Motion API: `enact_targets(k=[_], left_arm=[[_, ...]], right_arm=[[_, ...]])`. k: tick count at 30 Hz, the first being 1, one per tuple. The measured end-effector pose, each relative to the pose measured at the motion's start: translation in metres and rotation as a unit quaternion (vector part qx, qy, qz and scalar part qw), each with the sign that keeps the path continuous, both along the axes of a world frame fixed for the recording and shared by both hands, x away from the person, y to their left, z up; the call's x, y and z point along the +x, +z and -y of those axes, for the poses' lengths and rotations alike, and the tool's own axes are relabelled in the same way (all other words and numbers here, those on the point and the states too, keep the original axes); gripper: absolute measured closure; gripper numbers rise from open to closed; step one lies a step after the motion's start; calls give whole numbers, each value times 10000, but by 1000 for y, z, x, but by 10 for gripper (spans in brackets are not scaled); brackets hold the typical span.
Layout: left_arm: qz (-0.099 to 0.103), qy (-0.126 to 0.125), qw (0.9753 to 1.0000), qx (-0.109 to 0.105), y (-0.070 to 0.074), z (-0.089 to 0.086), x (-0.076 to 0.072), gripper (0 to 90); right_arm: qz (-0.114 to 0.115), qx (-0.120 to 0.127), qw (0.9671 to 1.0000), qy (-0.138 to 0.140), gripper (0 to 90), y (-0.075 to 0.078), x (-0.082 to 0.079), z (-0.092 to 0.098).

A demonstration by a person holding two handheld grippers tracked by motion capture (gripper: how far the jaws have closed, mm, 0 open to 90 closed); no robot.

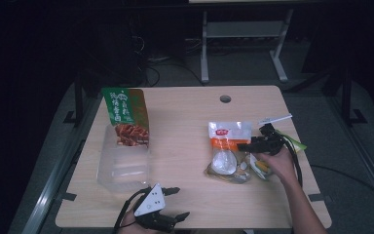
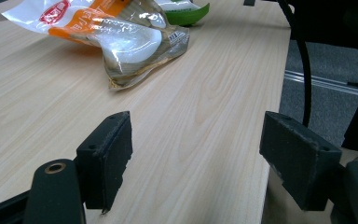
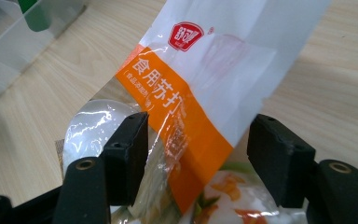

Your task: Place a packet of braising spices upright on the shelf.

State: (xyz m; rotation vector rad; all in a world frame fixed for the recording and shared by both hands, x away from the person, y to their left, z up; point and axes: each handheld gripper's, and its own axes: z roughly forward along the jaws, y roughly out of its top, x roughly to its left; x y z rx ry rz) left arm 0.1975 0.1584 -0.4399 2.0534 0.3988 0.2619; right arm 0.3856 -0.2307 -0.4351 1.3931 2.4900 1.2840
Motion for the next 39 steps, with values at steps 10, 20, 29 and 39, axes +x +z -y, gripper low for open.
enact_targets(k=[10, 20, 29, 39], left_arm=[[6, -5, 10000, -11, 0, 1, 0, 252], [-10, -21, 10000, -6, 0, 2, -1, 252], [9, -22, 10000, -9, 0, 1, -1, 252], [0, -16, 10000, -2, 0, 1, -1, 252]], right_arm=[[24, -64, 10000, 29, 493, -2, 3, -8], [77, -267, 9995, 138, 680, 0, 2, -23], [-17, -187, 9996, 205, 890, 0, 1, -27], [144, -24, 9995, 286, 896, 6, -5, -26]])
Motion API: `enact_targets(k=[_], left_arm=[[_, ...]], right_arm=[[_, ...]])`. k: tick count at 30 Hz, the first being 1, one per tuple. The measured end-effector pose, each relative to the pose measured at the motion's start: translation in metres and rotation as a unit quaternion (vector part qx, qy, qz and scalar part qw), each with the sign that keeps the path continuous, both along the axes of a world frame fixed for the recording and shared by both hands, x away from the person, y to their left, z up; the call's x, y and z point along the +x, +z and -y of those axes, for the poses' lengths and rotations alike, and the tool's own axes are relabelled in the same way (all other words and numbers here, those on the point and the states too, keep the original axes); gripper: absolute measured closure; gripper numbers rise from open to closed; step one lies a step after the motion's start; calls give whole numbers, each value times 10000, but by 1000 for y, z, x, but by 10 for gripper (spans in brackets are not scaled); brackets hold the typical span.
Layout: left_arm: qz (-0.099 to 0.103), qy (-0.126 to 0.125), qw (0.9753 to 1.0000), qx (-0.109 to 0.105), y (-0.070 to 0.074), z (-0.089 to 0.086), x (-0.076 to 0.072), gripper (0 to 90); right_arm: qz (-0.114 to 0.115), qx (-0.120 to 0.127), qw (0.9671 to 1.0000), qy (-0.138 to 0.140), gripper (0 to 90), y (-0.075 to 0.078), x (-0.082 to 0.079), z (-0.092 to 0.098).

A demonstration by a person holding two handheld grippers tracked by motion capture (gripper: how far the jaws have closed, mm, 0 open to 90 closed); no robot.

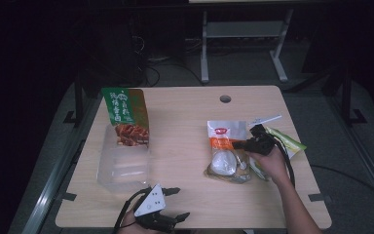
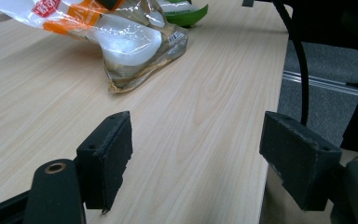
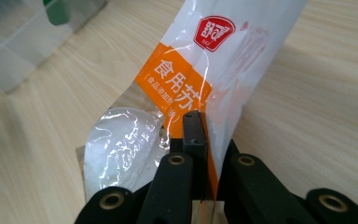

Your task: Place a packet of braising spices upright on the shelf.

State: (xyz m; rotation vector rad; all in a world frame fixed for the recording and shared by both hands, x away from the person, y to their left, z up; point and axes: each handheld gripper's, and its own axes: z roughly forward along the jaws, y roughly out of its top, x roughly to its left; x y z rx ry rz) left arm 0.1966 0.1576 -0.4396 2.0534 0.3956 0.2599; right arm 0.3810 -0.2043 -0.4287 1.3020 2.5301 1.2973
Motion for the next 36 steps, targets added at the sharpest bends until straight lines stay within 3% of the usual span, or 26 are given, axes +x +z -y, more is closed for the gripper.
enact_targets(k=[16, 36], left_arm=[[-12, 2, 10000, -20, 1, 0, -2, 252], [8, -23, 10000, -8, 2, 0, -3, 253]], right_arm=[[354, 380, 9983, 260, 898, 18, -18, -2], [624, 541, 9947, 619, 900, 38, -37, -12]])
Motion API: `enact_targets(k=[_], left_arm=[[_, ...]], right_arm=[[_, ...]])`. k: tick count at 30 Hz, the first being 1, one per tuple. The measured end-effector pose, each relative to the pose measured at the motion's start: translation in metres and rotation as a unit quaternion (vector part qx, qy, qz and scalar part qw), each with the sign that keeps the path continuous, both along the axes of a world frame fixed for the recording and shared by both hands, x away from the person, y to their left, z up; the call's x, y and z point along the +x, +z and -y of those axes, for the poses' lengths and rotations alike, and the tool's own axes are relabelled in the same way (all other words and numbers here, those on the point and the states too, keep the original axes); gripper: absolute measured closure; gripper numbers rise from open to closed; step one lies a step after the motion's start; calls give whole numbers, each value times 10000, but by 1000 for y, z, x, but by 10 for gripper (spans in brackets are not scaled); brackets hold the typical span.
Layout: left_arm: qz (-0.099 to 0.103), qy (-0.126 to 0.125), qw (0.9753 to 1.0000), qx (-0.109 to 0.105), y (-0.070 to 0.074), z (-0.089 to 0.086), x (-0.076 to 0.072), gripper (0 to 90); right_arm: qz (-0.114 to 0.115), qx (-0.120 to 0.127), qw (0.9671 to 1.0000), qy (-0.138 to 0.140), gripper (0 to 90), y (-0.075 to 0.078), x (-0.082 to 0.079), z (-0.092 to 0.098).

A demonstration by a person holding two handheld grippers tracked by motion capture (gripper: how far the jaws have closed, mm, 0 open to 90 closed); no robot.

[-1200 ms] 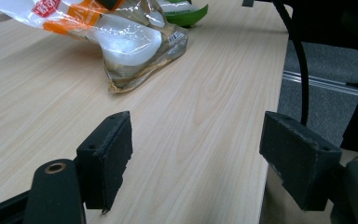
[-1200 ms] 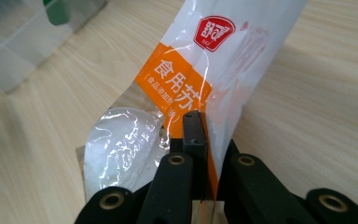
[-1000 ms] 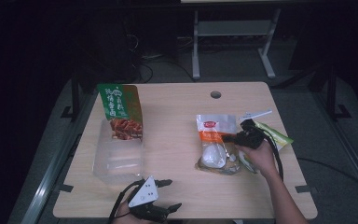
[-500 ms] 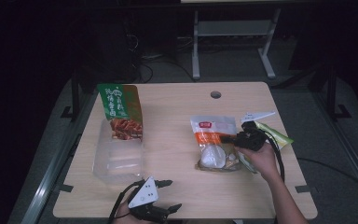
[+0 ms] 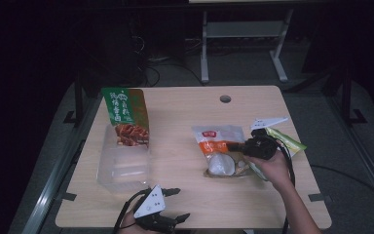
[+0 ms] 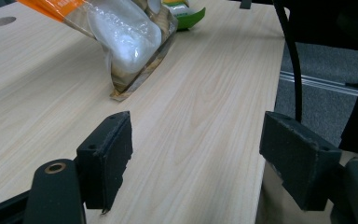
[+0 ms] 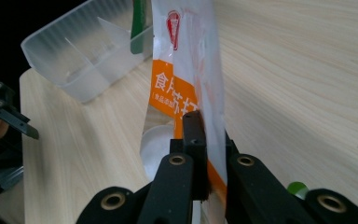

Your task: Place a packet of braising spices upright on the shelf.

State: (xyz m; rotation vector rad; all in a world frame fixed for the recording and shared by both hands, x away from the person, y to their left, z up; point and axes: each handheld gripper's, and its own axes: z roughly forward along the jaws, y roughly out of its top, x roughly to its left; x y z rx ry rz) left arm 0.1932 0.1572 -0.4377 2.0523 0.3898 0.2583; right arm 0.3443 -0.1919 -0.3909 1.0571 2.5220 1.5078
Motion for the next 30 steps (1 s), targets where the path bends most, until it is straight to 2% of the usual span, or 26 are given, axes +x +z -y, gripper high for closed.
enact_targets(k=[6, 14, 18, 26, 30], left_arm=[[17, -14, 10000, 33, 1, -1, 0, 252], [42, -37, 10000, 24, 0, 0, 0, 253], [40, -47, 10000, 14, 0, 1, -1, 252], [41, -53, 10000, -27, 0, 2, -1, 253], [66, -74, 10000, 4, 0, 2, -1, 253]], right_arm=[[68, 56, 10000, -23, 900, 4, -3, 0], [225, -13, 9997, 1, 900, 21, -5, -8], [241, 52, 9997, -13, 900, 27, -4, -13], [342, 197, 9990, 208, 900, 44, -1, -34], [307, 338, 9983, 366, 900, 52, 3, -47]])
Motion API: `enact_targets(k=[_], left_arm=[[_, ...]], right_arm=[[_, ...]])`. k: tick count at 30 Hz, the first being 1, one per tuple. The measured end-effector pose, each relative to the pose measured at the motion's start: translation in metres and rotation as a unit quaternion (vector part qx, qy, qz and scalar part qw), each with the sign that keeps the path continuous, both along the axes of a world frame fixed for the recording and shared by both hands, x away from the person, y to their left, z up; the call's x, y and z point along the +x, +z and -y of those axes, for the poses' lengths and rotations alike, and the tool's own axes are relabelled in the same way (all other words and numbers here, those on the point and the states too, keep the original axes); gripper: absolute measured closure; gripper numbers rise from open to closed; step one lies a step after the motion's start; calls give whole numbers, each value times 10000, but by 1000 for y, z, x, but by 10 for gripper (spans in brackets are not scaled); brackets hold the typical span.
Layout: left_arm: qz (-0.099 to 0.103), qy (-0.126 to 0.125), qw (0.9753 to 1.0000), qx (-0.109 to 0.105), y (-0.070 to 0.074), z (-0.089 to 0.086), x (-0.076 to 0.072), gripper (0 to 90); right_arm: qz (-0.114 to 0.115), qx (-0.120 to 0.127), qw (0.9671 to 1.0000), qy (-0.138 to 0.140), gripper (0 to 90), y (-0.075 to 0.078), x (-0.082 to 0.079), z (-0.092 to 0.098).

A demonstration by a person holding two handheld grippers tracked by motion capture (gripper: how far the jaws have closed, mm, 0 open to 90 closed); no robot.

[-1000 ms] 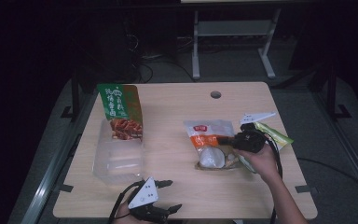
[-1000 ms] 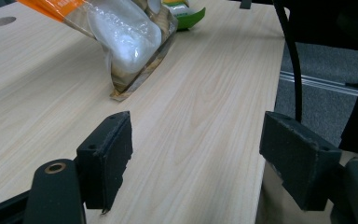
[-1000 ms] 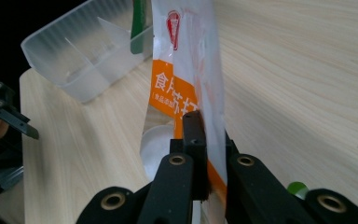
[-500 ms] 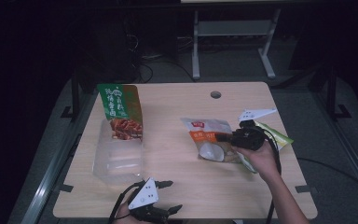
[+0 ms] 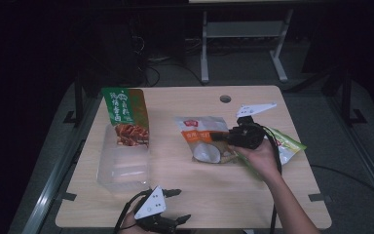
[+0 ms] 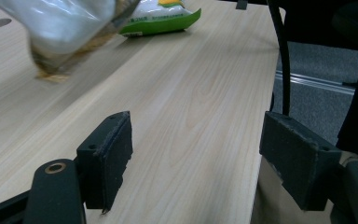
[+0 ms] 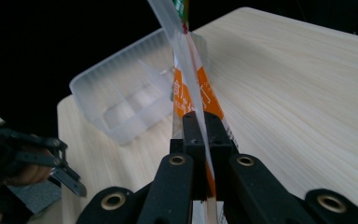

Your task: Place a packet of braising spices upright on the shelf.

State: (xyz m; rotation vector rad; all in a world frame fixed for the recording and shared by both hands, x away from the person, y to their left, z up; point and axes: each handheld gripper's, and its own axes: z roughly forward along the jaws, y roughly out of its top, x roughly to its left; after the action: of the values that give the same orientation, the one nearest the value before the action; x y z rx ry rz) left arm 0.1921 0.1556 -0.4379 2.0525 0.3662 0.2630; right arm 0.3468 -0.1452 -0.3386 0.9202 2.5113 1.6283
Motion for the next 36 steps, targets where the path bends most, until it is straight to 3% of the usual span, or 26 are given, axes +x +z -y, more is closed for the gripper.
enact_targets(k=[7, 19, 36], left_arm=[[-6, 11, 10000, -31, 0, 0, 0, 252], [-58, 40, 9999, -106, 2, -3, 1, 253], [-28, 56, 9999, -85, 3, -5, 2, 252]], right_arm=[[5, 166, 9995, 272, 900, 14, 5, -28], [171, 186, 9984, 510, 900, 34, 11, -64], [199, 246, 9975, 631, 900, 43, 18, -92]])
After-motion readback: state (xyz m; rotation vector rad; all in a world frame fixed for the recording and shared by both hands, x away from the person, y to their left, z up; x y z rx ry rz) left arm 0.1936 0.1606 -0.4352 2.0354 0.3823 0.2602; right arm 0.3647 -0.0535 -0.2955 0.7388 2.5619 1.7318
